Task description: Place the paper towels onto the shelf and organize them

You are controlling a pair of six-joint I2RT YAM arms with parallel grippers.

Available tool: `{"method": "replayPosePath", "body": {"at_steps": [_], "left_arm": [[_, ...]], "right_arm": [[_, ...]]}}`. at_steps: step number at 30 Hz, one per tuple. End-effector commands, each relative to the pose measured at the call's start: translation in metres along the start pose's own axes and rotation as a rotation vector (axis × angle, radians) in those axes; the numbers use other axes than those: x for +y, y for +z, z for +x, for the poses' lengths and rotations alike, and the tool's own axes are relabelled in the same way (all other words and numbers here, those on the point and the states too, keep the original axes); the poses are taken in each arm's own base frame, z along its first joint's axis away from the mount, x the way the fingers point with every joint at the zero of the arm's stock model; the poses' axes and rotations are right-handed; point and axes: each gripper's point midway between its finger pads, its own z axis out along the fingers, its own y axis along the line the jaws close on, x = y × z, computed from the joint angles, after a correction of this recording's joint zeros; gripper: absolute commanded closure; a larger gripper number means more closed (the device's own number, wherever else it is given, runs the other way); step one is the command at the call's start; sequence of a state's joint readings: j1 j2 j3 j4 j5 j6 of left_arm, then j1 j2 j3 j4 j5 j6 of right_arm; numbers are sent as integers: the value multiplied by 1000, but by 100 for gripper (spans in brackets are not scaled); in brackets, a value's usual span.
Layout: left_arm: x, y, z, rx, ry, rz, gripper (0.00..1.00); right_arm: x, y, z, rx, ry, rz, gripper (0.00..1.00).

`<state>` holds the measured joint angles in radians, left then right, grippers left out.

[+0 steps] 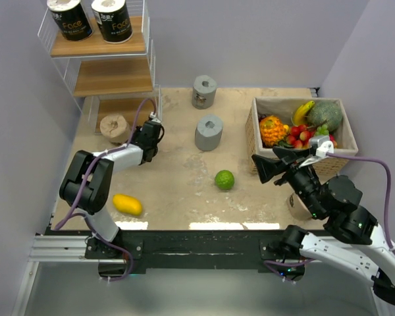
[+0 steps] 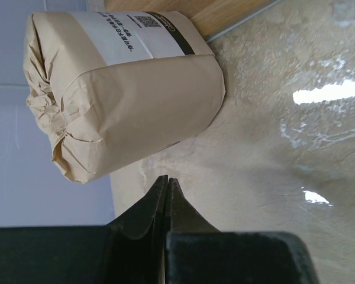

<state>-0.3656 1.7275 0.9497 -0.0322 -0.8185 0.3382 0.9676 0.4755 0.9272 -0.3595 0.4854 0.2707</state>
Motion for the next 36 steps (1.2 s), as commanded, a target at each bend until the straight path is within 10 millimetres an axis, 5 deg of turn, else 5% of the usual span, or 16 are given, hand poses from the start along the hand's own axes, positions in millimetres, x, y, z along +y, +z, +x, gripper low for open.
{"method": "replayPosePath", "body": {"at_steps": [1,6,19,36], "left_arm": [[19,6,8,-4,65,-18,100],[30,6,13,-81,122,41,100],[17,26,-19,-220,198,79,100],[59,72,-28,-167,190,-95,100]], "right_arm": [[5,5,-21,-59,-3,-4,21],[9,12,-16,-22,-39,-8,21],[18,22,-26,-37,-25,-14,21],[12,15,-38,-46,-26,17,21]]}}
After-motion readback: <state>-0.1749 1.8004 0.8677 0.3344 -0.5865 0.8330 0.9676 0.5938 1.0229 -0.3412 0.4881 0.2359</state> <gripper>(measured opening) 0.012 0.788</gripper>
